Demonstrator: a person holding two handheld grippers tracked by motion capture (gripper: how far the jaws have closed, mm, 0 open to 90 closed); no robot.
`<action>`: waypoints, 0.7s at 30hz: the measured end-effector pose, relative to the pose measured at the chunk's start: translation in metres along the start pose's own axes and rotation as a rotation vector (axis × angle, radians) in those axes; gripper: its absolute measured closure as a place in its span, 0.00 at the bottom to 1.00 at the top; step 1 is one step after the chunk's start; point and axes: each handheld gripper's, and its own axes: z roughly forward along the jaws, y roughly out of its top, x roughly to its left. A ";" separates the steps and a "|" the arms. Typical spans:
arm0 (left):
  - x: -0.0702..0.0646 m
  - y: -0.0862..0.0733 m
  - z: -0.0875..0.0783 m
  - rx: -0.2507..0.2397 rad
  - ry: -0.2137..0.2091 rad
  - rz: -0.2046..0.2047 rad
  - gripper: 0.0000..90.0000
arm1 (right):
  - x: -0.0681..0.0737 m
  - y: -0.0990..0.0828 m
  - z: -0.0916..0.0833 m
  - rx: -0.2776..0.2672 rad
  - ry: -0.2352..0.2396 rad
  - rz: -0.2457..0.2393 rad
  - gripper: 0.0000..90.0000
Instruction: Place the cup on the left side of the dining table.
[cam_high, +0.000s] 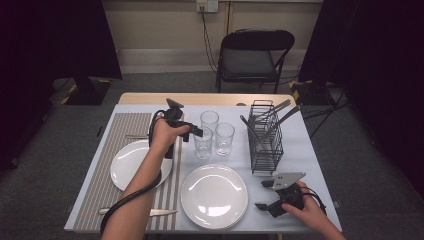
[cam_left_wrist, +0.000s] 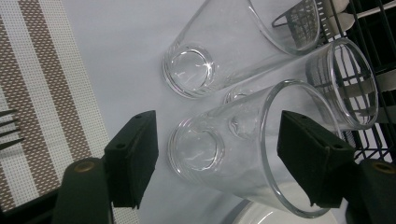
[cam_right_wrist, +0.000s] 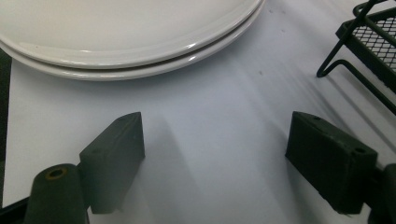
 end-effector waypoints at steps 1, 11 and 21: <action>0.000 0.000 0.000 0.002 0.008 0.005 0.33 | 0.000 0.000 0.000 0.000 0.000 0.000 0.20; -0.003 0.000 0.004 0.011 0.009 -0.032 0.38 | 0.000 0.000 0.000 0.000 0.000 0.000 0.20; -0.005 0.000 0.006 0.016 0.029 -0.055 0.47 | 0.000 0.000 0.000 0.000 0.000 -0.001 0.20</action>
